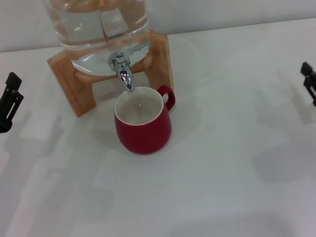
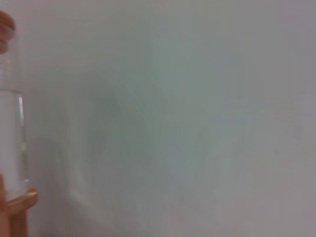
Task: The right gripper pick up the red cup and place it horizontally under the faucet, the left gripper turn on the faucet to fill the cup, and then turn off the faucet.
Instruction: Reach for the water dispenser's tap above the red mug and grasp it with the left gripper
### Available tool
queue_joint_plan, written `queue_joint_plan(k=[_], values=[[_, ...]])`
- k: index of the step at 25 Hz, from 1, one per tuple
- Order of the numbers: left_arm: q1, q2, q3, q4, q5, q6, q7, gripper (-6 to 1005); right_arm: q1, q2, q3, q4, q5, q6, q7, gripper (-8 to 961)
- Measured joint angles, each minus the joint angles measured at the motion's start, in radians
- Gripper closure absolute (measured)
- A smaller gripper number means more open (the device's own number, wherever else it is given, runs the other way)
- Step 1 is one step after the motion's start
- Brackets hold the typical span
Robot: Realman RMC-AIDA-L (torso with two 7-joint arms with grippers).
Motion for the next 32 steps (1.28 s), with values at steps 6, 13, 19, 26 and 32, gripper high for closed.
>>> queue_joint_plan(k=[6, 13, 19, 26, 32], values=[[-0.003, 0.0, 0.003, 0.0, 0.0, 0.0, 0.0, 237, 0.018, 0.001, -0.084, 0.007, -0.004, -0.002, 0.0, 591], [-0.003, 0.0, 0.003, 0.0, 0.005, -0.013, 0.0, 237, 0.042, 0.011, -0.132, 0.006, -0.004, 0.008, 0.0, 590], [0.002, 0.0, 0.004, -0.001, 0.001, -0.043, 0.0, 237, 0.04, 0.01, -0.154, 0.008, -0.005, -0.013, -0.001, 591], [-0.003, 0.001, 0.004, 0.006, 0.001, -0.062, 0.0, 238, 0.037, 0.011, -0.149, 0.004, 0.004, -0.018, 0.004, 591], [-0.006, 0.002, 0.004, 0.008, 0.004, -0.066, -0.003, 238, 0.039, 0.011, -0.147, -0.001, 0.006, -0.016, 0.006, 590]])
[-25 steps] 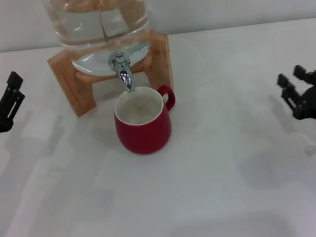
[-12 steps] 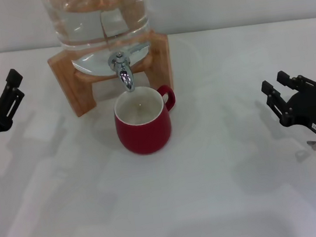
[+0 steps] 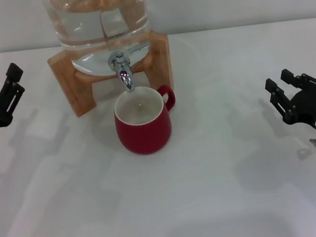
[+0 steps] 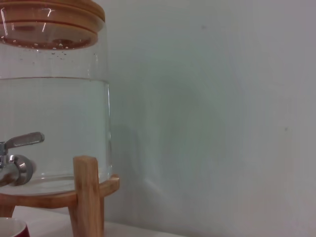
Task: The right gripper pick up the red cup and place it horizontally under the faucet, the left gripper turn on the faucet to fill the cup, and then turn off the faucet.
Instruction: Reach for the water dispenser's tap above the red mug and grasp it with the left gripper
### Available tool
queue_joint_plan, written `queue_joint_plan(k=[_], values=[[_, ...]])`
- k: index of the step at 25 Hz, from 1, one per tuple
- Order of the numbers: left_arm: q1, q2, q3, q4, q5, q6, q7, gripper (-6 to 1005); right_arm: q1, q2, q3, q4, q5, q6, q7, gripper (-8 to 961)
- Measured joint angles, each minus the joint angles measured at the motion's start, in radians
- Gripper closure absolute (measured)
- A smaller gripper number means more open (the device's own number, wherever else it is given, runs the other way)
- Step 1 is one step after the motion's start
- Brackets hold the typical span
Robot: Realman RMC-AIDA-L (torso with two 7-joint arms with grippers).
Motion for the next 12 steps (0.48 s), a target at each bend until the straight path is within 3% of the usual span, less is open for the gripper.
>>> queue_joint_plan(k=[12], values=[[-0.021, 0.006, 0.03, 0.043, 0.062, 0.059, -0.071, 237, 0.017, 0.0, 0.003, -0.006, 0.005, 0.018, 0.001, 591]])
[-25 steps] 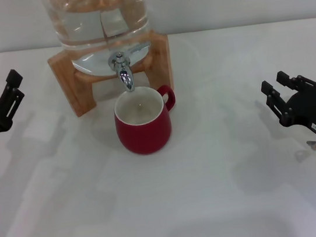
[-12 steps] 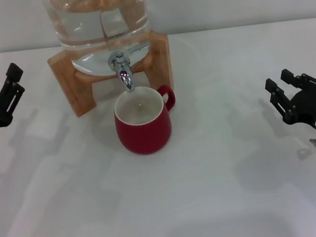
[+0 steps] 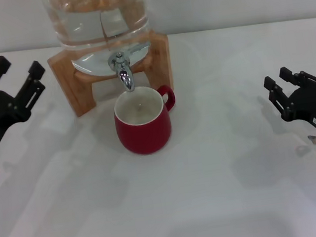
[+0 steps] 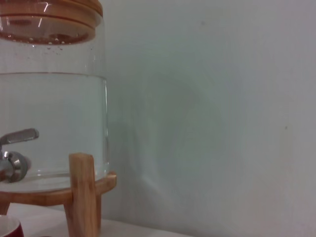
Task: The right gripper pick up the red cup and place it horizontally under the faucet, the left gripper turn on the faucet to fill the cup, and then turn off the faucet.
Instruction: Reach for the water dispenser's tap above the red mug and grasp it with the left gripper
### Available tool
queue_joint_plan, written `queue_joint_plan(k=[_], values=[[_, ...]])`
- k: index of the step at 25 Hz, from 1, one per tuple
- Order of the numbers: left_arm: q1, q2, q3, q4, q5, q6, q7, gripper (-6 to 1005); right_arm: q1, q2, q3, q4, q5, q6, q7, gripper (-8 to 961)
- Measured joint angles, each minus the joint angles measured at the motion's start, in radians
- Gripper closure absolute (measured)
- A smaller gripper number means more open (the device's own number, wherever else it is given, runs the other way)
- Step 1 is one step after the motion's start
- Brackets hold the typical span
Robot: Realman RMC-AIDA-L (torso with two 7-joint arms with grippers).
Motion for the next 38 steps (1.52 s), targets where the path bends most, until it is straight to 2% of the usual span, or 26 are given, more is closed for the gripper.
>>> queue_joint_plan(k=[5, 13, 22, 25, 27, 32, 38], values=[[0.01, 0.003, -0.003, 0.102, 0.128, 0.064, -0.119, 238, 0.005, 0.001, 0.003, 0.0, 0.001, 0.012, 0.0, 591], [0.058, 0.003, -0.007, 0.258, 0.253, 0.079, -0.278, 238, 0.007, 0.003, 0.008, 0.002, 0.001, 0.016, 0.0, 590], [0.105, 0.003, -0.011, 0.472, 0.465, 0.129, -0.569, 237, 0.01, 0.003, 0.008, 0.006, 0.001, 0.025, 0.0, 591], [0.107, 0.003, -0.011, 0.492, 0.488, 0.133, -0.598, 237, 0.011, 0.003, 0.008, 0.007, 0.001, 0.031, 0.0, 590], [0.112, 0.004, -0.015, 0.589, 0.602, 0.158, -0.738, 238, 0.012, 0.003, 0.008, 0.007, 0.001, 0.032, 0.0, 590], [0.108, 0.005, -0.044, 0.662, 0.704, 0.156, -0.842, 238, 0.02, 0.004, 0.008, 0.007, 0.0, 0.036, 0.0, 590], [0.1, 0.006, -0.051, 0.697, 0.72, 0.147, -0.878, 237, 0.023, 0.005, 0.008, 0.007, 0.0, 0.041, 0.0, 590]])
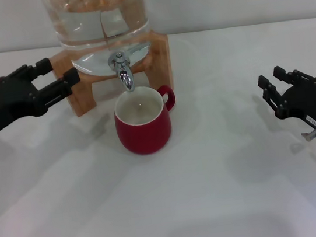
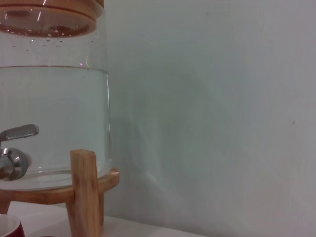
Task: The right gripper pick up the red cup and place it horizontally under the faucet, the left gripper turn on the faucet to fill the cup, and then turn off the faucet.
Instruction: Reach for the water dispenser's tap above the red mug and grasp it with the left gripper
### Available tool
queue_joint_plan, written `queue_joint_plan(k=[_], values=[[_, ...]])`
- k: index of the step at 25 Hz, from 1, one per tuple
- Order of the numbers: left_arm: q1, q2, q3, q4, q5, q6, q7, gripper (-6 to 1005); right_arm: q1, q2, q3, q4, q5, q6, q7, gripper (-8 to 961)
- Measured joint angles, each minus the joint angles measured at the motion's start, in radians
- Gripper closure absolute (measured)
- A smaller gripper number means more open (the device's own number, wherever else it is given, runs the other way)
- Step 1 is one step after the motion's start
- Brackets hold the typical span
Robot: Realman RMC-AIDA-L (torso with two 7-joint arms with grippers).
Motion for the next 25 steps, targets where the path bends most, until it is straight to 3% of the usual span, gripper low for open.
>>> queue_joint_plan(k=[18, 25], values=[[-0.121, 0.0, 0.005, 0.012, 0.115, -0.038, -0.035, 238, 0.01, 0.0, 0.0, 0.003, 0.0, 0.0, 0.0, 591], [-0.134, 0.0, 0.006, 0.035, 0.126, -0.048, -0.058, 238, 0.01, 0.0, 0.0, 0.004, 0.0, 0.0, 0.0, 591]])
